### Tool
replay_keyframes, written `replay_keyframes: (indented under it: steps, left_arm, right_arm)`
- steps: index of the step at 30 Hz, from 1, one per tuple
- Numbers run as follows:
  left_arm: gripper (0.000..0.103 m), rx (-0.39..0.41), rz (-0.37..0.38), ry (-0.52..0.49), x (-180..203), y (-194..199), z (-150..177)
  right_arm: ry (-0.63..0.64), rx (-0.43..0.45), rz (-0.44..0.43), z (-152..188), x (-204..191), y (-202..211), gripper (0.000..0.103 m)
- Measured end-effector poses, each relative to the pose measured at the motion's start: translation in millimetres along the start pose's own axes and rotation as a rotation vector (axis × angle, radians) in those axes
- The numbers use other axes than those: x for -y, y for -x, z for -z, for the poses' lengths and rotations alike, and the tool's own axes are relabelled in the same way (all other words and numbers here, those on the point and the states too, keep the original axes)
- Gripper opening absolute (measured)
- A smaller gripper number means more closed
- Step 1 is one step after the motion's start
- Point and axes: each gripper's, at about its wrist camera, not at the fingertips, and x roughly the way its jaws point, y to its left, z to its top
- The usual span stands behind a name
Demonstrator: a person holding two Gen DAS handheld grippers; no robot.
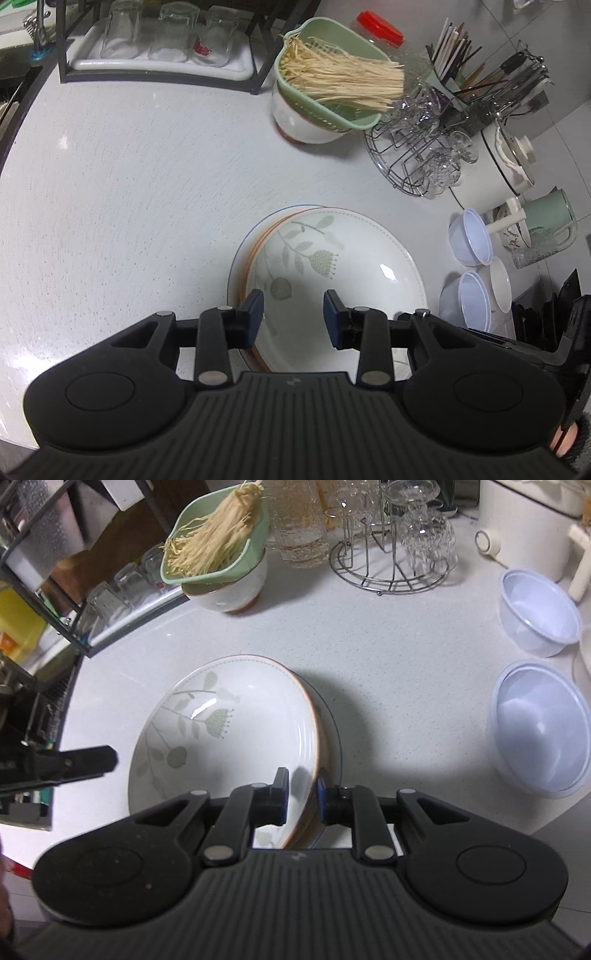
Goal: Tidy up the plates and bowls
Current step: 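Lower the plate onto the stack and open both grippers, then pull both grippers back and move them toward the light-blue plastic bowls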
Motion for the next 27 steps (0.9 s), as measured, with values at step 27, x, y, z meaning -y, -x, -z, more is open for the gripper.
replay_keyframes:
  steps: [27]
  left_arm:
    - [0.044, 0.253, -0.102, -0.128, 77, 91, 15]
  right_arm:
    - [0.145, 0.251, -0.12, -5, -15, 109, 0.019]
